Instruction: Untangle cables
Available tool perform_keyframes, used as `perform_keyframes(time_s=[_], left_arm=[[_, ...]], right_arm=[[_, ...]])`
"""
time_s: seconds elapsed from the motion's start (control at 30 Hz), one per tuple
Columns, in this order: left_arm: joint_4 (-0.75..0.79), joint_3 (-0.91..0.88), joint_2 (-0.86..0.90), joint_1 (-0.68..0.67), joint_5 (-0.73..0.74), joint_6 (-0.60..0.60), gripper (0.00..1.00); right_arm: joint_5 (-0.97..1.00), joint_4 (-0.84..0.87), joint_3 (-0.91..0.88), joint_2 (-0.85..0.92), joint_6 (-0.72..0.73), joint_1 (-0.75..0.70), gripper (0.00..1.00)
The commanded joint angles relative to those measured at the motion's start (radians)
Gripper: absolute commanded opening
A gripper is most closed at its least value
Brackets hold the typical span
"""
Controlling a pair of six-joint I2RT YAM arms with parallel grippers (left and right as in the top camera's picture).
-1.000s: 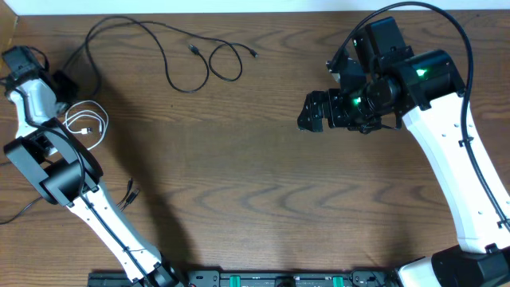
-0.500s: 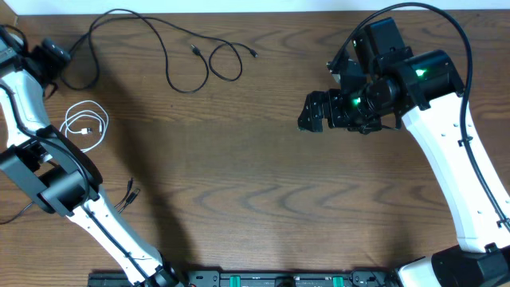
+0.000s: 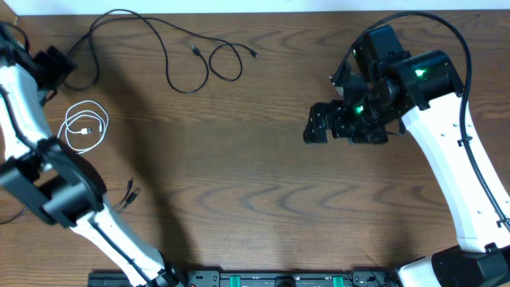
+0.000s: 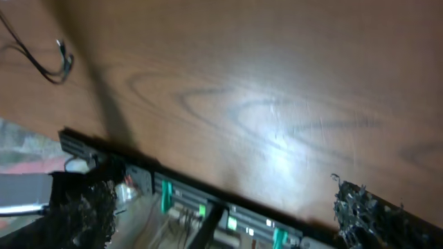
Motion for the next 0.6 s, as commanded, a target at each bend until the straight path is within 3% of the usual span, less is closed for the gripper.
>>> perform_keyframes(time_s=[0.0,0.3,0.57], left_arm=[[-0.102,0.010,-0.169,-0.023,-0.003,-0.066,0.99],[-0.370,0.009,-0.382,-0.117,0.235,-0.059,0.98],[-0.531,0.009,-0.539,-0.301,0.238,0.051,0.98]], right_arm=[[0.002,-0.055,-0.006,-0.006,-0.032,0.004,0.99],[0.013,-0.150,-0.006,-0.142,-0.110,0.004,0.99],[0.130,-0.159,-0.006,-0.423,-0.109,0.004,0.99]])
